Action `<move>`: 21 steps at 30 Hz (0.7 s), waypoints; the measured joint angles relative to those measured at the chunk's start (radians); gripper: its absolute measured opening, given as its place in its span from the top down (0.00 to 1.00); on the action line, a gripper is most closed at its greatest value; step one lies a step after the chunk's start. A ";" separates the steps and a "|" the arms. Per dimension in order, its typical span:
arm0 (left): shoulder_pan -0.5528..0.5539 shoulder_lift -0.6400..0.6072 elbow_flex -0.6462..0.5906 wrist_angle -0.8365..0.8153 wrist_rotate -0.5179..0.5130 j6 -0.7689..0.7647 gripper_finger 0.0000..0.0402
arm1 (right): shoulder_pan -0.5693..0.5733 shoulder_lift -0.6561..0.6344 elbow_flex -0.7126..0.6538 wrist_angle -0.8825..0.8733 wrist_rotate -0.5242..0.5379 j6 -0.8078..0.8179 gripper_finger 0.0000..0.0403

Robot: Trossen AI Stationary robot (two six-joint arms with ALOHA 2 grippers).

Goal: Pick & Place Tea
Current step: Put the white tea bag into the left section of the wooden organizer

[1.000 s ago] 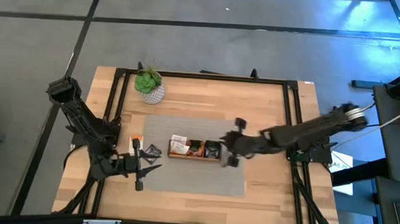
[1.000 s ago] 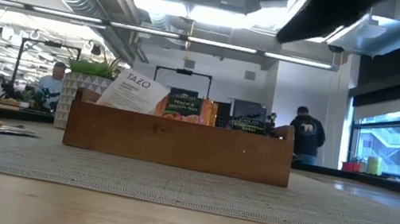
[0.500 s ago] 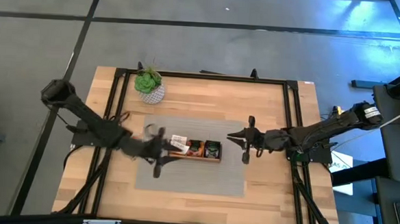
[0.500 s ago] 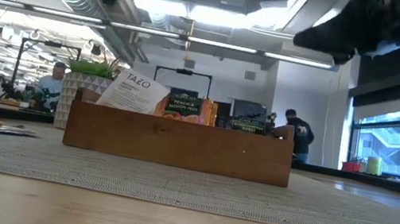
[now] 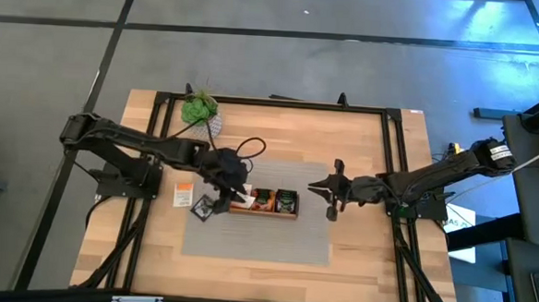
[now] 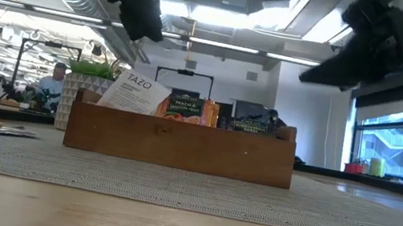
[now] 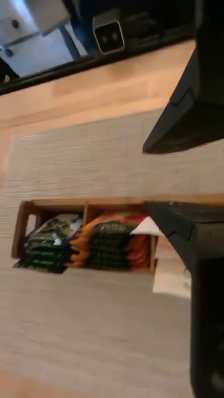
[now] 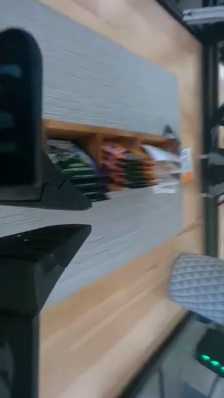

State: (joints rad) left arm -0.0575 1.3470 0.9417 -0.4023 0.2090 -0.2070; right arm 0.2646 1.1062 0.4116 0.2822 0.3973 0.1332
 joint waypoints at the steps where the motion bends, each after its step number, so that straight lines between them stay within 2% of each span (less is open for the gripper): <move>1: 0.004 0.002 0.000 0.004 -0.014 0.028 0.68 | 0.000 0.001 -0.011 -0.001 0.000 0.014 0.87; 7: 0.011 0.002 -0.002 0.002 -0.086 0.106 0.68 | 0.000 0.017 -0.040 0.000 -0.002 0.077 0.87; 12: 0.010 0.017 -0.003 0.000 -0.087 0.077 0.68 | 0.000 0.029 -0.044 0.001 -0.007 0.100 0.87; 21: 0.005 0.138 -0.004 -0.013 -0.066 0.029 0.68 | 0.000 0.041 -0.044 0.016 -0.008 0.112 0.87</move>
State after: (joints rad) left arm -0.0523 1.4853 0.9379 -0.4149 0.1431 -0.1784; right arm 0.2646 1.1473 0.3679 0.2985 0.3889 0.2451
